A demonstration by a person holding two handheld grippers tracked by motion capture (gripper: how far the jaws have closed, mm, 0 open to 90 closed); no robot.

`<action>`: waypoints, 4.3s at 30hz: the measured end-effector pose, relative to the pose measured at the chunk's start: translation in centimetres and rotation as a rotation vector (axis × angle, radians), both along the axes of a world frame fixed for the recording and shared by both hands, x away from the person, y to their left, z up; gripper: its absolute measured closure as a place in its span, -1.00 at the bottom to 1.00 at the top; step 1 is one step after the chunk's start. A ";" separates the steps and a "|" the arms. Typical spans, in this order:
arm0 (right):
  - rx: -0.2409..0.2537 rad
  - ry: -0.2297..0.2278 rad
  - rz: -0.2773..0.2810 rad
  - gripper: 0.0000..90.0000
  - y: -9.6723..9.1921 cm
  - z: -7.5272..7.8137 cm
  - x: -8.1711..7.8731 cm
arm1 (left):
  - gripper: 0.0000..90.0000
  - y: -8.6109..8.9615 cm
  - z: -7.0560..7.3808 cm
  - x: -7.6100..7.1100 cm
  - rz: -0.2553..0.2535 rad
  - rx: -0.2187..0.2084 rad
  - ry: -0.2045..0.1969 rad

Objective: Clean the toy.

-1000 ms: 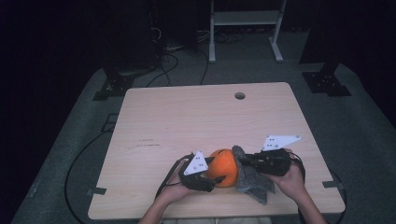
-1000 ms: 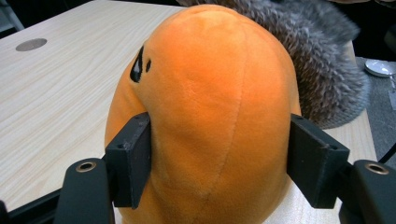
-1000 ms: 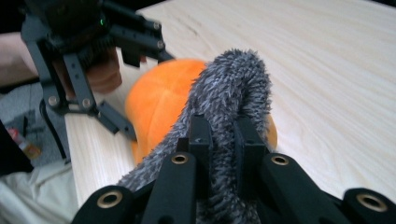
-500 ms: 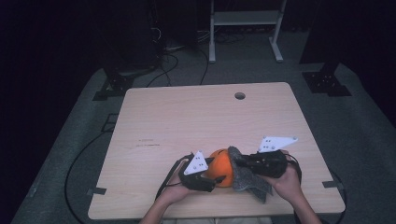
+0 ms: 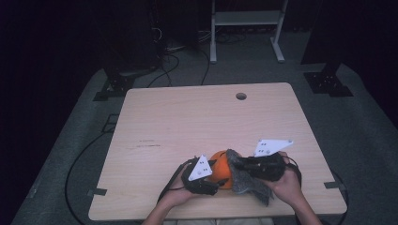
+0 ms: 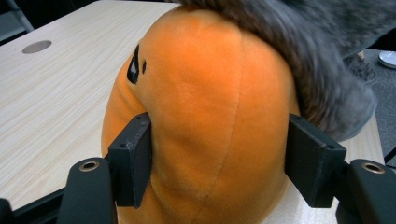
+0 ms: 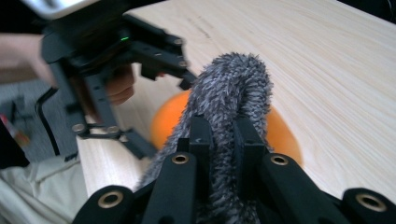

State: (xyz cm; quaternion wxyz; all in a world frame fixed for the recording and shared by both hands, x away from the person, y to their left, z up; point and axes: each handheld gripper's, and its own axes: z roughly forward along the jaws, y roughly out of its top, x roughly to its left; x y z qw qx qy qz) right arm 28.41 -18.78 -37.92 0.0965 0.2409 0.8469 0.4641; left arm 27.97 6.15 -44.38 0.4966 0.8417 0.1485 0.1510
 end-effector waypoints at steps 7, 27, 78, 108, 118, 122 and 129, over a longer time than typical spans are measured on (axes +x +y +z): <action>0.052 0.044 -0.026 0.78 -1.5 -0.8 0.6 | -0.55 0.4 0.4 0.8 -0.013 -0.081 0.070; 0.081 0.054 -0.012 0.77 -1.0 -1.1 1.0 | -0.22 -0.2 0.8 0.0 0.116 -0.014 -0.033; -0.072 0.067 0.131 0.79 0.1 0.0 0.5 | -0.37 -1.4 -0.2 -1.9 -0.088 0.176 -0.215; 0.102 0.157 0.073 0.79 -2.5 -2.1 2.1 | -0.29 0.8 -0.2 0.5 0.026 0.011 -0.040; 0.122 0.125 0.071 0.78 -2.2 -2.0 1.6 | -0.24 1.8 -0.2 1.7 0.112 -0.142 0.097; 0.055 0.094 0.030 0.78 -1.7 -2.4 1.9 | -0.19 2.1 0.7 1.4 0.139 -0.197 0.090; 0.075 0.058 0.025 0.78 -1.3 -1.4 1.2 | -0.23 2.1 1.1 1.4 0.156 -0.197 0.117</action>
